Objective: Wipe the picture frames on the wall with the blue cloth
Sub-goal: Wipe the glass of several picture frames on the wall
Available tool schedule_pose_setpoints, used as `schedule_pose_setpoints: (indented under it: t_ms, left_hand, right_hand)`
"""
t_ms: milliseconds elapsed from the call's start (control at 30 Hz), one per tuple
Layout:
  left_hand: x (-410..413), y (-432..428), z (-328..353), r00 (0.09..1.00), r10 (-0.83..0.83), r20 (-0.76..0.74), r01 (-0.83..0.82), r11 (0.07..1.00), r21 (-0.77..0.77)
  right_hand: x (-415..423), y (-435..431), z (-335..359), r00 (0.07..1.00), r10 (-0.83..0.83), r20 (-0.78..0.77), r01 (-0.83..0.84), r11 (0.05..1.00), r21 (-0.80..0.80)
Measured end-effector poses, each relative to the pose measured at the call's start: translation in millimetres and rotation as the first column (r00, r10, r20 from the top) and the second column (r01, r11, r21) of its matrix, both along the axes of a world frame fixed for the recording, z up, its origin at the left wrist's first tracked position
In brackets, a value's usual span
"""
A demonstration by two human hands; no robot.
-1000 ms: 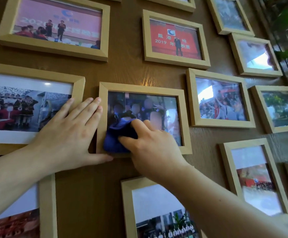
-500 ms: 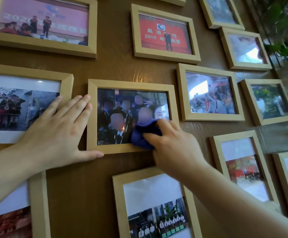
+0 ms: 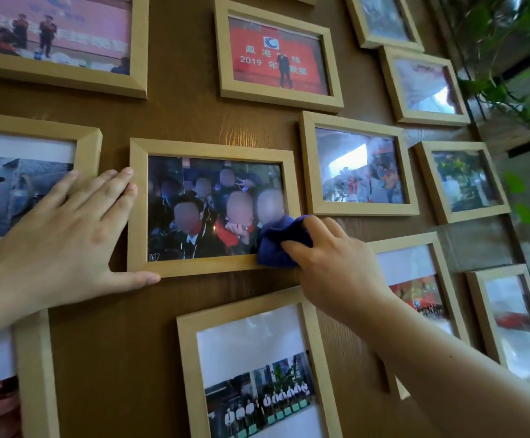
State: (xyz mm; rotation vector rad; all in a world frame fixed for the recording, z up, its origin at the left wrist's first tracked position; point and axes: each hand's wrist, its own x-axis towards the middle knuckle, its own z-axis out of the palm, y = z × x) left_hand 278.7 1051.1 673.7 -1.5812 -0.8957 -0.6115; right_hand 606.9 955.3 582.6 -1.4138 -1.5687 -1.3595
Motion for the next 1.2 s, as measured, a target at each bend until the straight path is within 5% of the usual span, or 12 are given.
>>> schedule_pose_setpoints:
  t_ms: [200, 733, 1200]
  left_hand:
    - [5, -12, -16, 0.998, -0.053, -0.025, 0.054, 0.998, 0.027]
    - [66, -58, -78, 0.955, -0.227, -0.190, 0.218, 0.974, -0.068]
    - [18, -51, -116, 0.848, -0.499, -0.179, 0.453, 0.857, -0.245]
  right_hand:
    - [0, -7, -7, 0.995, 0.095, 0.039, -0.099, 0.988, 0.118]
    - [-20, -32, -15, 0.988, 0.030, 0.155, -0.037, 0.998, 0.041]
    - [-109, -111, -52, 0.920, -0.343, 0.186, 0.359, 0.932, -0.053]
